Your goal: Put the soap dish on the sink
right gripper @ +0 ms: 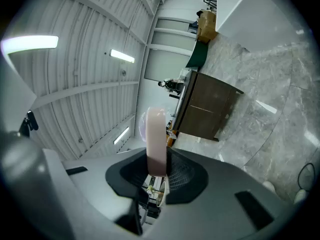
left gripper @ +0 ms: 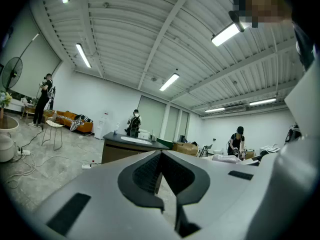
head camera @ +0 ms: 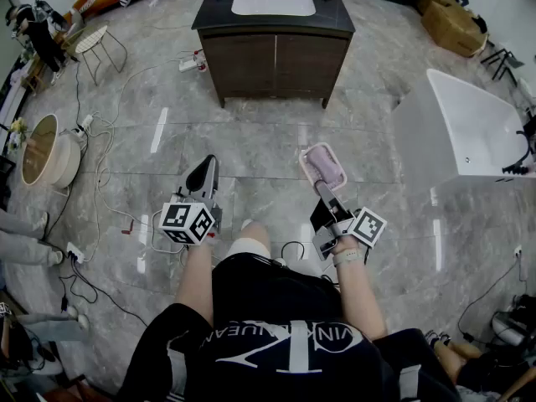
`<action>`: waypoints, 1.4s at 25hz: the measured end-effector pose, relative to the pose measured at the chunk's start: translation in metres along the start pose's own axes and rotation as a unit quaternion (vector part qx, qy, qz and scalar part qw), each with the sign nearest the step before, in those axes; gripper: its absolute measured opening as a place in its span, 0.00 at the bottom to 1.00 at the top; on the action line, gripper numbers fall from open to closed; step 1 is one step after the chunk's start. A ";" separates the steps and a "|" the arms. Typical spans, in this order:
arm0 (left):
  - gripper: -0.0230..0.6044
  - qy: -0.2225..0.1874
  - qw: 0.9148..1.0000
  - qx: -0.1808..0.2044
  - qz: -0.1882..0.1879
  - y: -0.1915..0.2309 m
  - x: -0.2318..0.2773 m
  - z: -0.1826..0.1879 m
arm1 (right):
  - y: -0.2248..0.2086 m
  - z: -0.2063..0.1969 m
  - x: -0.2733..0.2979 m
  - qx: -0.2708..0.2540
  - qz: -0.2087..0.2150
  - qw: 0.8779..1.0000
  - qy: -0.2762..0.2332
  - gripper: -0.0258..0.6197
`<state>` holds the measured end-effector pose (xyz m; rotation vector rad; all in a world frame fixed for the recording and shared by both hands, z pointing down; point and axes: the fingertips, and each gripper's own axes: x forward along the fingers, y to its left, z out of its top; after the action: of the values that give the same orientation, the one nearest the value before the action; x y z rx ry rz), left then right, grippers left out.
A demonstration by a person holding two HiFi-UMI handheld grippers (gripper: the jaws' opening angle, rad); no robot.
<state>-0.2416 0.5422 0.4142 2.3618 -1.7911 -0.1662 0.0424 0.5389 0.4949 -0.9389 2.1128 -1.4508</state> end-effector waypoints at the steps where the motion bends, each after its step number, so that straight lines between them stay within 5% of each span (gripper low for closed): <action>1: 0.06 0.002 1.000 0.000 0.001 0.001 0.004 -0.004 | -0.003 0.001 0.001 0.005 -0.001 1.000 -0.003 0.18; 14: 0.06 0.011 0.999 -0.013 -0.028 0.018 0.134 -0.002 | -0.044 0.083 0.055 0.008 -0.037 0.999 -0.032 0.18; 22: 0.06 0.042 0.997 -0.008 -0.064 0.030 0.231 -0.002 | -0.051 0.145 0.116 -0.028 -0.023 0.999 -0.033 0.18; 35: 0.06 0.062 0.993 0.016 -0.096 0.091 0.361 0.005 | -0.074 0.194 0.222 0.024 -0.023 0.997 -0.070 0.18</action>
<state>-0.2307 0.1700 0.4338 2.5050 -1.5209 -0.0155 0.0389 0.2348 0.4997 -1.0451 1.9606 -1.4075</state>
